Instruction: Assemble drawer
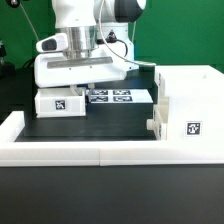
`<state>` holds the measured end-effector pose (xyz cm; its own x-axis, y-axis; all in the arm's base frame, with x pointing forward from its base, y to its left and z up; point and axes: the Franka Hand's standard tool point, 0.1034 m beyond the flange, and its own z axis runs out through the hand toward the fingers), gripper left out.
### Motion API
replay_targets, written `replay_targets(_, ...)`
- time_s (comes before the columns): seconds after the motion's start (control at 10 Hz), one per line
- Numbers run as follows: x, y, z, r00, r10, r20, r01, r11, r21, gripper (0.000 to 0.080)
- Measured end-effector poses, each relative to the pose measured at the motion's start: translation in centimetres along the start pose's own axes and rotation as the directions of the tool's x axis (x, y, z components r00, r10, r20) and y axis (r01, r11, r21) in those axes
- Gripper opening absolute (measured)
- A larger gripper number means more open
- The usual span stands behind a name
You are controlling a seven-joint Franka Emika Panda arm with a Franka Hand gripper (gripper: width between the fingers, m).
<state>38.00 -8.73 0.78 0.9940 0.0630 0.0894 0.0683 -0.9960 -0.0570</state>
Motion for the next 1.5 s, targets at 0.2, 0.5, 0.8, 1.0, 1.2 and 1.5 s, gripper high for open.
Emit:
replay_targets(0.2, 2.3, -1.6, -1.6, 0.983, -0.177, 0.048, 0.175, 0.984, 0.037, 0.0044)
replay_targets(0.5, 5.2, -3.6, -4.6, 0.969, -0.242, 0.049, 0.24, 0.97, 0.038, 0.0044)
replay_targets(0.8, 6.9, -5.0, -5.3, 0.969, -0.244, 0.043, 0.243, 0.969, 0.041, 0.0044)
replay_targets(1.0, 6.9, -5.0, -5.2, 0.969, -0.243, 0.046, 0.242, 0.969, 0.042, 0.0044)
replay_targets(1.2, 7.1, -4.8, -4.8, 0.944, -0.327, 0.035, 0.326, 0.944, 0.044, 0.0044)
replay_targets(1.5, 10.2, -4.9, -4.6, 0.873, -0.488, 0.002, 0.488, 0.872, 0.042, 0.0044)
